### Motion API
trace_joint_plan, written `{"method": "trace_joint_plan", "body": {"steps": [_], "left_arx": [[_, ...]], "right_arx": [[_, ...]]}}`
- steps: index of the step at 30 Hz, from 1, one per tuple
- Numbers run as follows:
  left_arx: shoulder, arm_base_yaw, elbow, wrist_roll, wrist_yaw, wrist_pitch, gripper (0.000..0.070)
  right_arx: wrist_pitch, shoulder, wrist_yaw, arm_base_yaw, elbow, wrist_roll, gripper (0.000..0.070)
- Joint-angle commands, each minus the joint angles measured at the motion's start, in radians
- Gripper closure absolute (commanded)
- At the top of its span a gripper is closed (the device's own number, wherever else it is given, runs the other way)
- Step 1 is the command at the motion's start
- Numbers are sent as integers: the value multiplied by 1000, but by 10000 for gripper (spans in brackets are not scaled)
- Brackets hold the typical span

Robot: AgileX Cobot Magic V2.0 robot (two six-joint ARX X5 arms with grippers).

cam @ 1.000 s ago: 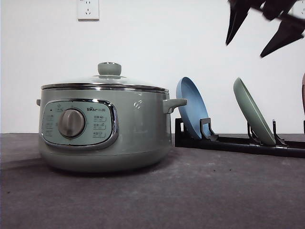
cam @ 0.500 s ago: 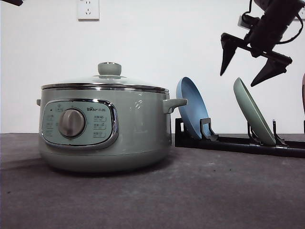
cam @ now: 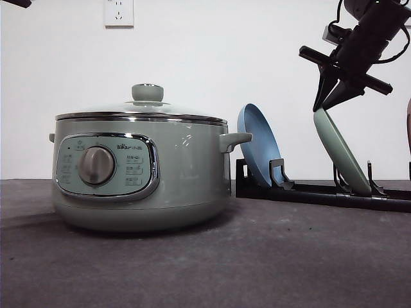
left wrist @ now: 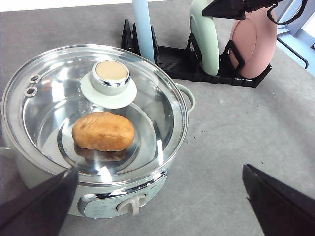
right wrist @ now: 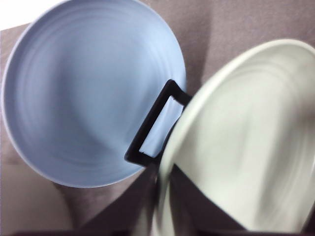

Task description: Transfer potato from steamer to green plate

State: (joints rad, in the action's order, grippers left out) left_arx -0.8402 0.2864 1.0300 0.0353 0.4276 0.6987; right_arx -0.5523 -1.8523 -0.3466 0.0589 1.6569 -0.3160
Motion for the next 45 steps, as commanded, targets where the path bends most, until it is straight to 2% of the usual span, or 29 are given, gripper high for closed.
{"method": "trace_joint_plan", "body": {"steps": [1, 10, 17, 20, 24, 30, 36, 39, 45], "left_arx": [[-5, 8, 23, -5, 7, -12, 0], [-2, 25, 23, -1, 7, -10, 0], [-2, 27, 23, 2, 7, -9, 0], [-2, 29, 23, 3, 7, -9, 0], [-2, 29, 23, 10, 7, -6, 0], [-2, 29, 23, 10, 7, -6, 0], [-2, 29, 23, 10, 7, -6, 0], [-2, 29, 23, 10, 7, -6, 0], [-2, 29, 23, 10, 7, -6, 0]], "right_arx": [[10, -16, -12, 3, 27, -25, 699], [-13, 69, -79, 4, 57, -52, 699], [-65, 215, -135, 14, 58, -36, 699], [-131, 288, -154, 26, 58, 27, 698], [-276, 380, -121, 74, 58, 180, 699], [-482, 490, 65, 252, 58, 300, 698], [-600, 570, 324, 516, 34, 309, 698], [-617, 600, 423, 651, -11, 283, 699], [-655, 624, 661, 887, -158, 121, 699]]}}
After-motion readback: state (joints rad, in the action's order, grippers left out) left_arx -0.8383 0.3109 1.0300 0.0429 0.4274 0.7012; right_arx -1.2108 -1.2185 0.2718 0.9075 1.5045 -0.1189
